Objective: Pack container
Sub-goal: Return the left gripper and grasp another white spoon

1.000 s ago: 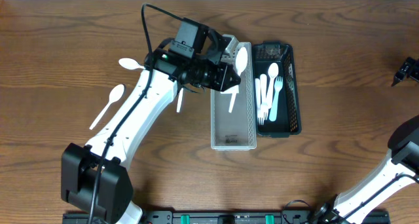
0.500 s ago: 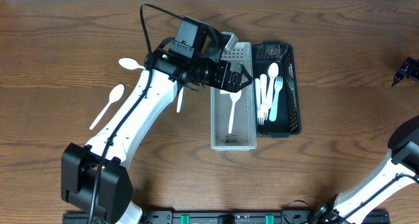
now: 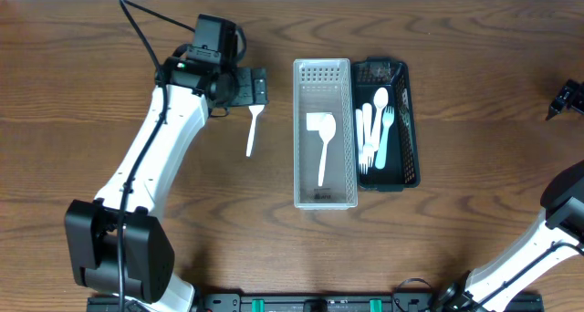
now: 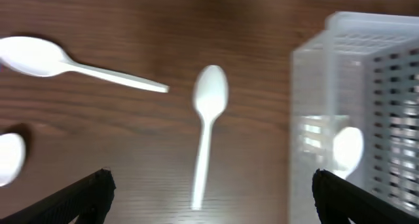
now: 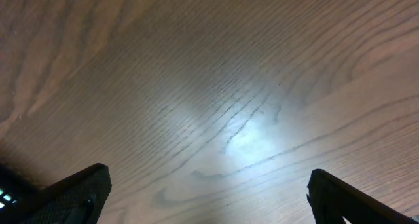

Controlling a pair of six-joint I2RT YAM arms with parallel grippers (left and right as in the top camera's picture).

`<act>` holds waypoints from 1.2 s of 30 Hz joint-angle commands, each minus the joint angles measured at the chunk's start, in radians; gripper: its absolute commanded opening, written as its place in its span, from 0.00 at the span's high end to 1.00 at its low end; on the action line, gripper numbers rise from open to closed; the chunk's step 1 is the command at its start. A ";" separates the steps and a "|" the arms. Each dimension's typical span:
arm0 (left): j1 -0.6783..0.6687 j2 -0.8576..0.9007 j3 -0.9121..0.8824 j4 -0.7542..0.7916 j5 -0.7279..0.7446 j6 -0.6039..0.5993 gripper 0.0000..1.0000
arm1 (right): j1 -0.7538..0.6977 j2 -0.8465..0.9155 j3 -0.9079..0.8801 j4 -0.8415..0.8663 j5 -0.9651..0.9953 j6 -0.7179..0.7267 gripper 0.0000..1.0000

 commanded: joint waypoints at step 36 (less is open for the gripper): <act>-0.009 0.352 -0.039 0.098 -0.051 0.132 0.02 | -0.003 0.000 -0.003 0.000 0.000 0.013 0.01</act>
